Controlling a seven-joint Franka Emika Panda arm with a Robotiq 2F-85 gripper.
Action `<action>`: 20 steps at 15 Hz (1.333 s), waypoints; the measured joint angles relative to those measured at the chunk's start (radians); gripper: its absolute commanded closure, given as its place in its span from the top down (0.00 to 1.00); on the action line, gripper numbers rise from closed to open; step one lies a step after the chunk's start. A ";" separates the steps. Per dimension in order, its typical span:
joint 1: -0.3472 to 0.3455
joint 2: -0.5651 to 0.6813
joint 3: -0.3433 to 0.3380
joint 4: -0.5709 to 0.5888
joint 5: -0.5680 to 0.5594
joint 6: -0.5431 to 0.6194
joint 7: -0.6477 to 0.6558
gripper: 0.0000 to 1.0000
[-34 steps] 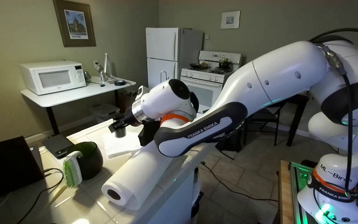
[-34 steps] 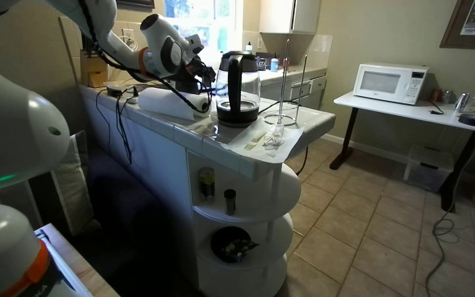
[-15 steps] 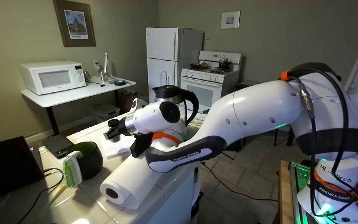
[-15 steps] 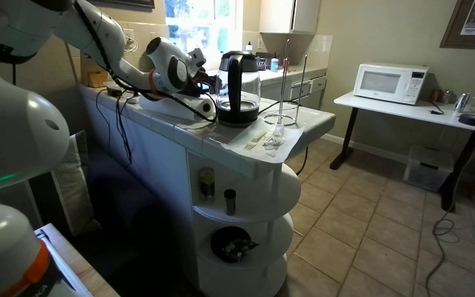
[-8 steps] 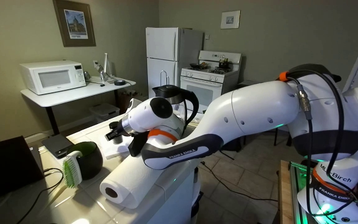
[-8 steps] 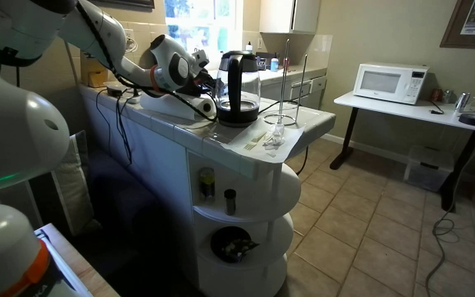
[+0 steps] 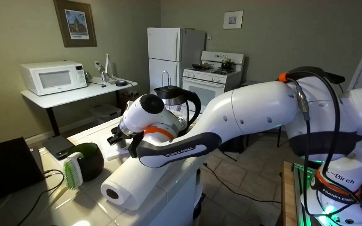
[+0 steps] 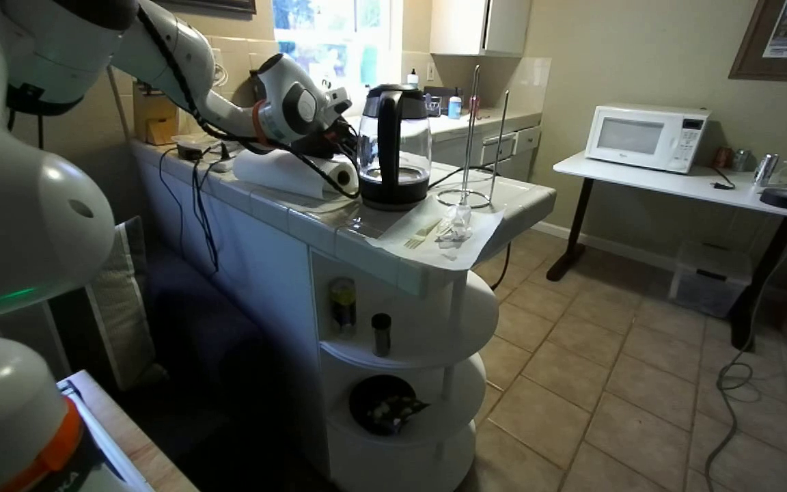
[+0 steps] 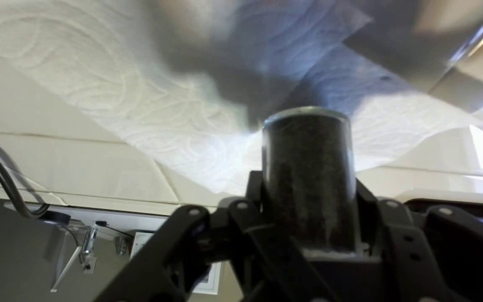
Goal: Move the bottle to the other side of the paper towel roll
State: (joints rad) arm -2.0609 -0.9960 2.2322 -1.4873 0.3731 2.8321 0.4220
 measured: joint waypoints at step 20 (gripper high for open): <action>0.197 0.099 -0.253 0.045 0.033 -0.692 -0.025 1.00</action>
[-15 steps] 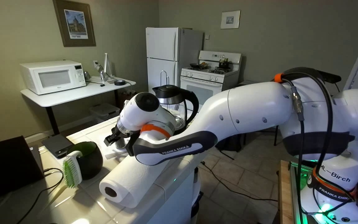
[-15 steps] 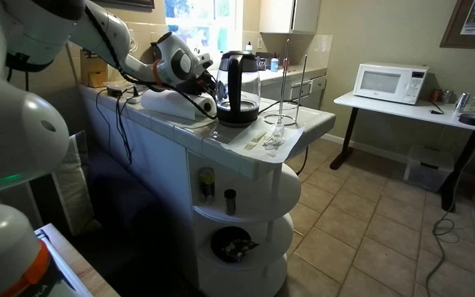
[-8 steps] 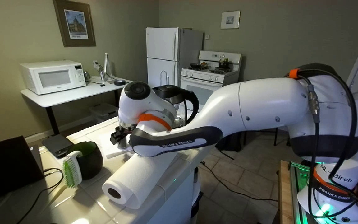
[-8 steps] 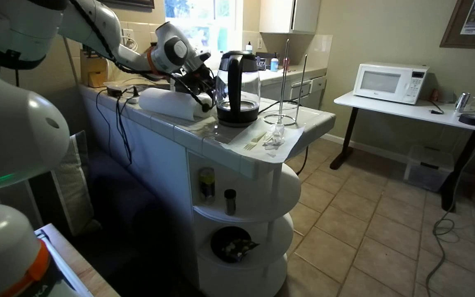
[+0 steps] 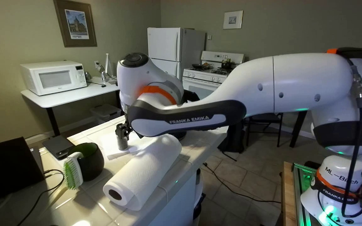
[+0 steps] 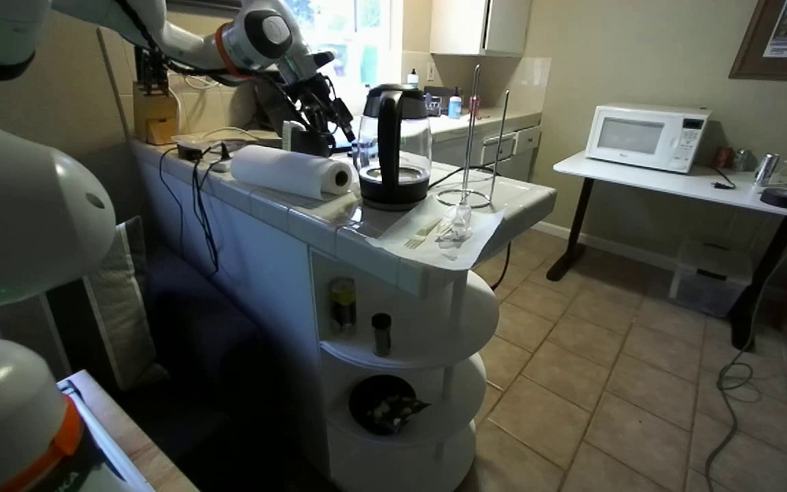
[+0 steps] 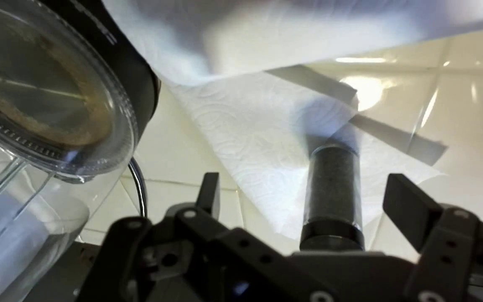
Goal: Move the bottle to the other side of the paper towel roll
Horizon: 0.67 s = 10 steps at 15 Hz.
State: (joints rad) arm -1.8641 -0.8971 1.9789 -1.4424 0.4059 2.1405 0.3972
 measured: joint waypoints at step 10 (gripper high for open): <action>0.239 0.311 -0.182 -0.310 0.106 -0.094 -0.193 1.00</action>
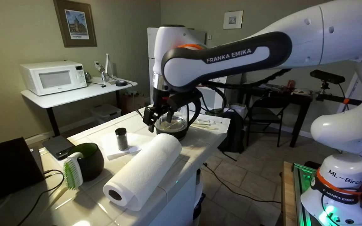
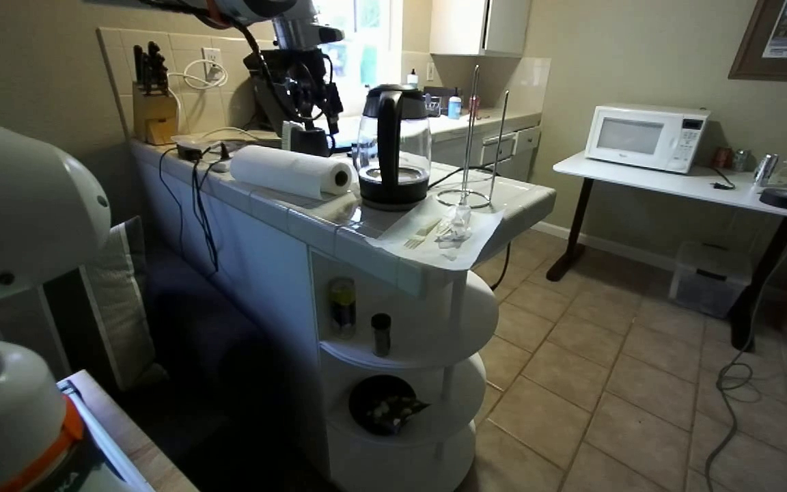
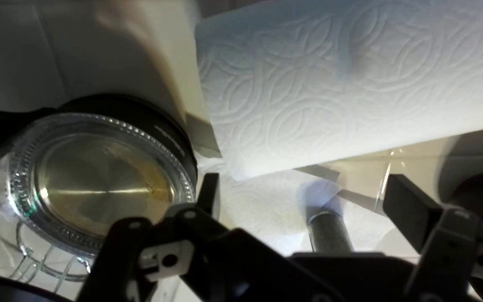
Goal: Move the bottle to the other side of the paper towel roll
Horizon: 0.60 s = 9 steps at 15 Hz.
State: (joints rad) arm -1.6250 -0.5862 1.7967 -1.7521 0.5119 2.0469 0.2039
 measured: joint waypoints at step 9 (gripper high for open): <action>0.419 0.200 -0.289 -0.355 -0.007 0.248 -0.019 1.00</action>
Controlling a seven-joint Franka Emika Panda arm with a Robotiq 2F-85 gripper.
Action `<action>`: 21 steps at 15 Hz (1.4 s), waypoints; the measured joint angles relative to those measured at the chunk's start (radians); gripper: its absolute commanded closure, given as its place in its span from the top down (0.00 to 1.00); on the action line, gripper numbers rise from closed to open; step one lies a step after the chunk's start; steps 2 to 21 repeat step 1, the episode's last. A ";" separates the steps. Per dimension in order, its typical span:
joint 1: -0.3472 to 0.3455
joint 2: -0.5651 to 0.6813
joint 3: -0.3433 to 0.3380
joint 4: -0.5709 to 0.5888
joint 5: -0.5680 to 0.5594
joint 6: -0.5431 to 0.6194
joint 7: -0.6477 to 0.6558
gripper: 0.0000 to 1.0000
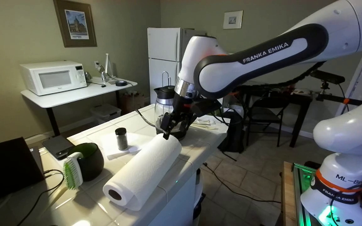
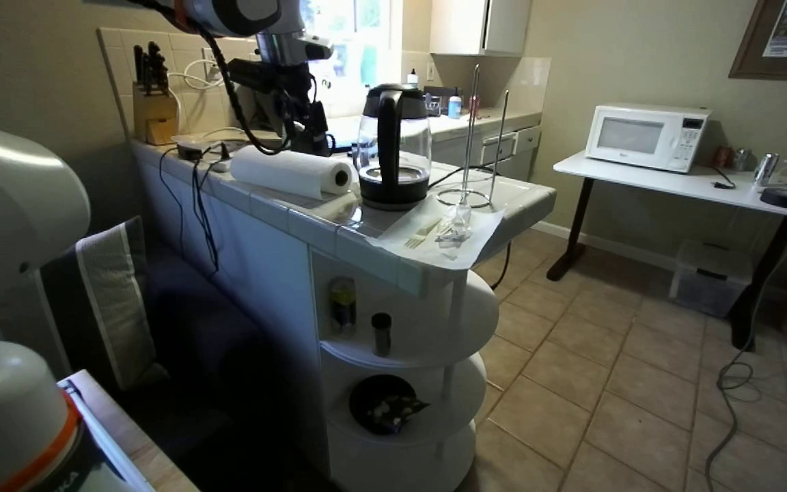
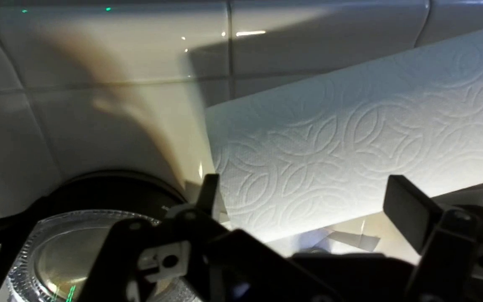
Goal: Move the bottle to the other side of the paper towel roll
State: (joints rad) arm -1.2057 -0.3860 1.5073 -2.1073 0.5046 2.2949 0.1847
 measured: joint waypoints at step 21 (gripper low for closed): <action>0.000 0.002 -0.001 0.000 0.000 0.000 0.000 1.00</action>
